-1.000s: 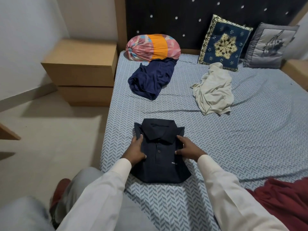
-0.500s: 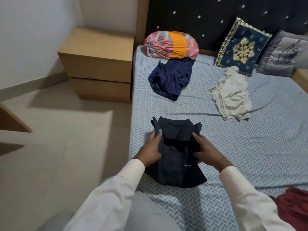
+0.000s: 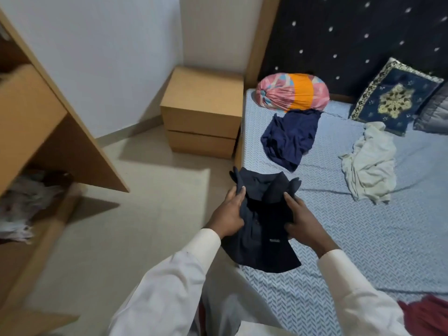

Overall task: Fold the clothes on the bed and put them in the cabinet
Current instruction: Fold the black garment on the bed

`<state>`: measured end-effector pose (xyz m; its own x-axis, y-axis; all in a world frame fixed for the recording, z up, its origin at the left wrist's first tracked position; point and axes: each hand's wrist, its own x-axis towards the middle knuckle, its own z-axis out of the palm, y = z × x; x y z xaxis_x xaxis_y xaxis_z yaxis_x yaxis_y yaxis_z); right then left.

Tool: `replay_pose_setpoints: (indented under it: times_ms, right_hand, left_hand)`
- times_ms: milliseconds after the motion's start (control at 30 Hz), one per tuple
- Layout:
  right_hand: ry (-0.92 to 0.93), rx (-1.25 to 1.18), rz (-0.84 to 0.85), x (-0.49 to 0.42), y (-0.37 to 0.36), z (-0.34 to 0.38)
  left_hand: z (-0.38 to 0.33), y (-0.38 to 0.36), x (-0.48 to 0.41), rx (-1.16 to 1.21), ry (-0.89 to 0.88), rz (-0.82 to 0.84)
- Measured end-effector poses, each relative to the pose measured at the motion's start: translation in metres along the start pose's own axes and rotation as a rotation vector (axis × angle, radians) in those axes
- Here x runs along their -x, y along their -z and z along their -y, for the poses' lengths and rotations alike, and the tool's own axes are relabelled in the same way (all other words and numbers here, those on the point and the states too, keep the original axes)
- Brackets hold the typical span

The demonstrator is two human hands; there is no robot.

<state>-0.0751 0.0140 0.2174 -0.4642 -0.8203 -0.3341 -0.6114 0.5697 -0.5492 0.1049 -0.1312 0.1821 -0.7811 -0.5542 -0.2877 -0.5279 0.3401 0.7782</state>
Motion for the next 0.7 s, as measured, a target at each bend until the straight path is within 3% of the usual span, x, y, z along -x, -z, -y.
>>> replay_pose_setpoints:
  times_ms: [333,700]
  right_hand:
    - [0.267,-0.037,0.084,0.018,0.089,0.191]
    - [0.691,-0.014,0.168,-0.05,0.075,0.387]
  left_hand:
    - [-0.084,0.171,0.12,0.043,0.165,-0.221]
    - [-0.051,0.315,0.199,0.157,0.245,-0.654]
